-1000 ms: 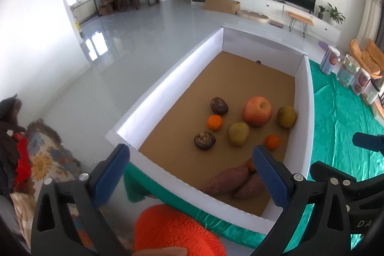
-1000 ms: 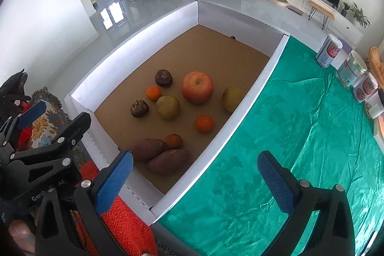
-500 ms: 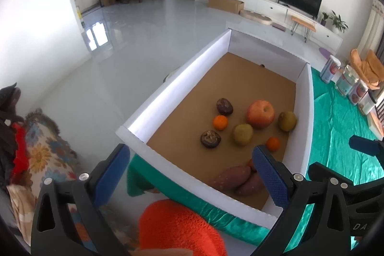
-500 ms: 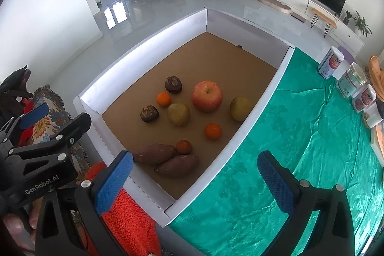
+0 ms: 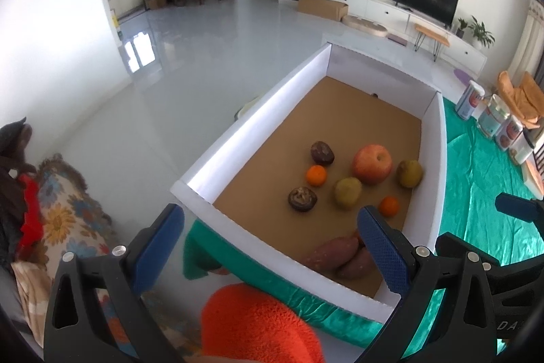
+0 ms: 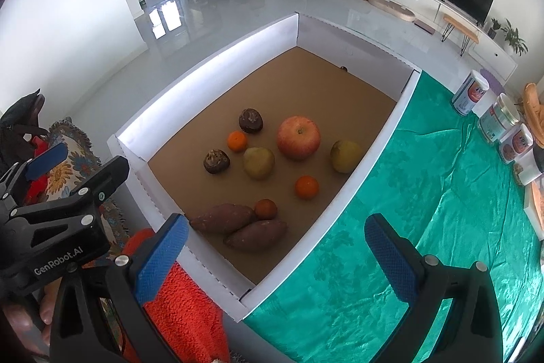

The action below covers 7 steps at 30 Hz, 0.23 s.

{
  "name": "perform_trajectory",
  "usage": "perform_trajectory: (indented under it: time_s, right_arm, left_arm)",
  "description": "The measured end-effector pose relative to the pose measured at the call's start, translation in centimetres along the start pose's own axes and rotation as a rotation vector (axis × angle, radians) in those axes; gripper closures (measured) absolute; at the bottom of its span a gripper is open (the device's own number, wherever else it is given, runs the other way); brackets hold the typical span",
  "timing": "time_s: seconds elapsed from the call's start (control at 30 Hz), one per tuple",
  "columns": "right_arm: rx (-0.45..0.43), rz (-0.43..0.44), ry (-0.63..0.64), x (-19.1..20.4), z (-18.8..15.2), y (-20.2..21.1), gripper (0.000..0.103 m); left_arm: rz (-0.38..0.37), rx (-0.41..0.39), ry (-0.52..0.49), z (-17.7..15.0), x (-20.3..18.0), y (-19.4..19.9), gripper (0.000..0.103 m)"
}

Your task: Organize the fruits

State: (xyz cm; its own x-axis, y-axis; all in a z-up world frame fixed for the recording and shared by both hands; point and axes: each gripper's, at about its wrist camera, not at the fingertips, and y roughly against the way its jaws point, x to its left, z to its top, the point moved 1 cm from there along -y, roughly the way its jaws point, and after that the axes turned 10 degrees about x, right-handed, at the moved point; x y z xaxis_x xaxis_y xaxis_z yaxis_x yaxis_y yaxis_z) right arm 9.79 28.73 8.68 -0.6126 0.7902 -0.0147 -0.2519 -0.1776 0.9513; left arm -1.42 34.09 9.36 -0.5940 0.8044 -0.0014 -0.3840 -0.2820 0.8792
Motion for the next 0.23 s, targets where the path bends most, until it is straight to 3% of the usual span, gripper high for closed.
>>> perform_trajectory:
  time_s: [0.23]
  right_arm:
    - [0.001,0.011,-0.008,-0.13,0.0,-0.16,0.0]
  left_arm:
    - [-0.031,0.0,0.014,-0.28,0.31,-0.19,0.001]
